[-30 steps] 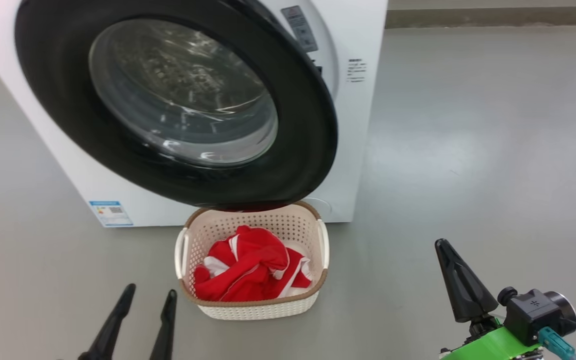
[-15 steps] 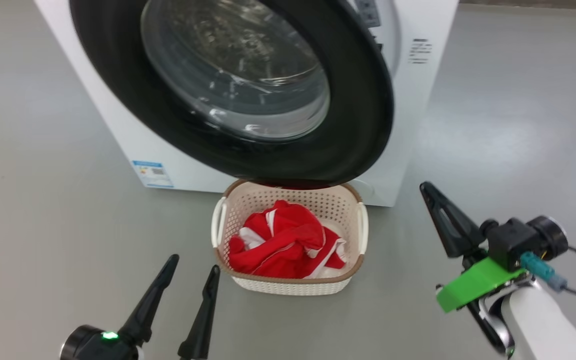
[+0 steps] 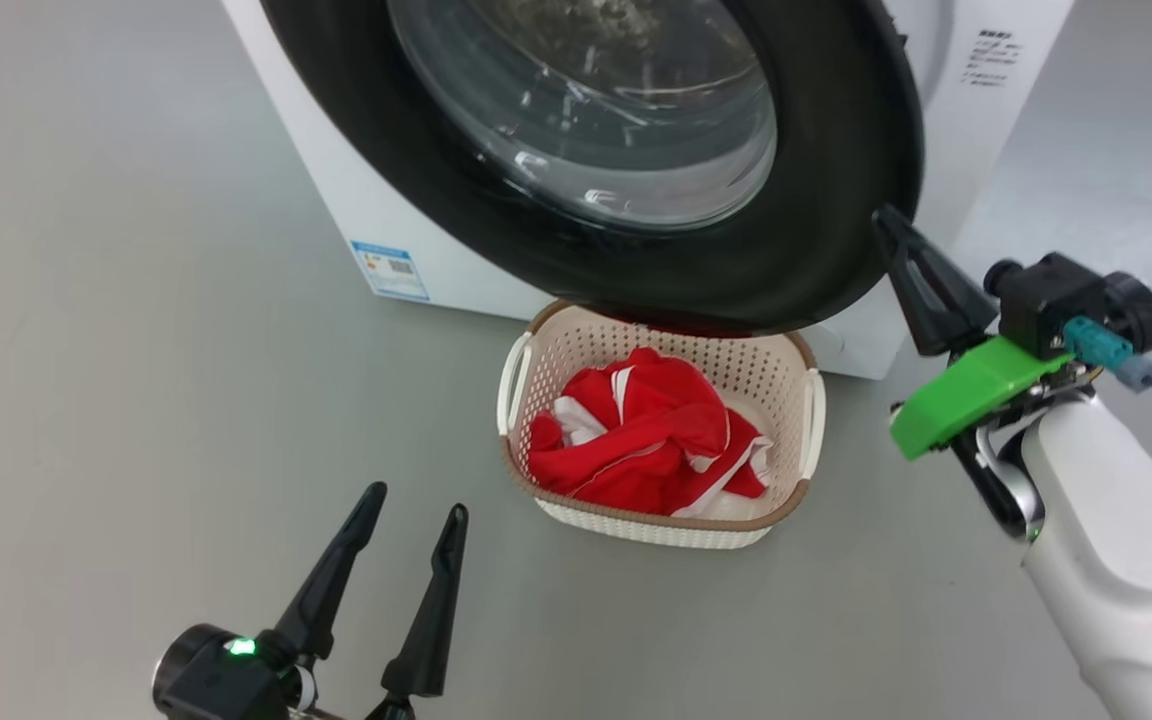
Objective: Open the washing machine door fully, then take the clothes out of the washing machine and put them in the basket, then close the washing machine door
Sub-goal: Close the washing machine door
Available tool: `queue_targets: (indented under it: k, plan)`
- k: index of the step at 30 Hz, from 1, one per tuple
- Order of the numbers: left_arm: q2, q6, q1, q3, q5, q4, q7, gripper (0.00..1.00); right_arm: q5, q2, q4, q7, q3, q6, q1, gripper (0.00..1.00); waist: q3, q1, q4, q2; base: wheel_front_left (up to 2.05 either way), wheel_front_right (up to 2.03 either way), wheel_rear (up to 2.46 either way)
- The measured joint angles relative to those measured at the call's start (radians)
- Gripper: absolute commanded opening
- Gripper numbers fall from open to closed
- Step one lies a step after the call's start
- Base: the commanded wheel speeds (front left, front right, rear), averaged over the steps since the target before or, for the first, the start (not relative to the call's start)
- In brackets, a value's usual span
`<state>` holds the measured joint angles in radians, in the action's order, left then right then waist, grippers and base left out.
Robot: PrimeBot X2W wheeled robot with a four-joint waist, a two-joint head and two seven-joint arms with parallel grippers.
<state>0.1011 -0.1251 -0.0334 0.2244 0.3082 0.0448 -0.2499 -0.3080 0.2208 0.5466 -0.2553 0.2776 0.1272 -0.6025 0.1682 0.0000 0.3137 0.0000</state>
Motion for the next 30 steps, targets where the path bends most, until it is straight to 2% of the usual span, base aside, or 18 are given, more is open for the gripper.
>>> queue_targets:
  k: [11, 19, 30]
  plan:
    - [-0.022, 0.000, -0.023, 0.023, 0.037, -0.001, 0.000, 1.00, 0.009, 0.008, 0.066, 0.000, 0.001, 0.000, -0.152, 0.00, 0.088, 0.0000, 0.035, 0.0000, 0.00, 0.00, 0.00]
    - [-0.021, 0.000, -0.072, 0.066, 0.073, -0.003, 0.000, 1.00, 0.030, 0.028, 0.100, 0.000, 0.007, 0.005, -0.252, 0.00, 0.144, 0.0000, 0.036, 0.0000, 0.00, 0.00, 0.00]
    - [-0.013, 0.000, -0.109, 0.094, 0.089, -0.013, 0.000, 1.00, 0.066, 0.022, 0.186, 0.000, -0.012, 0.005, -0.381, 0.00, 0.202, 0.0000, 0.029, 0.0000, 0.00, 0.00, 0.00]
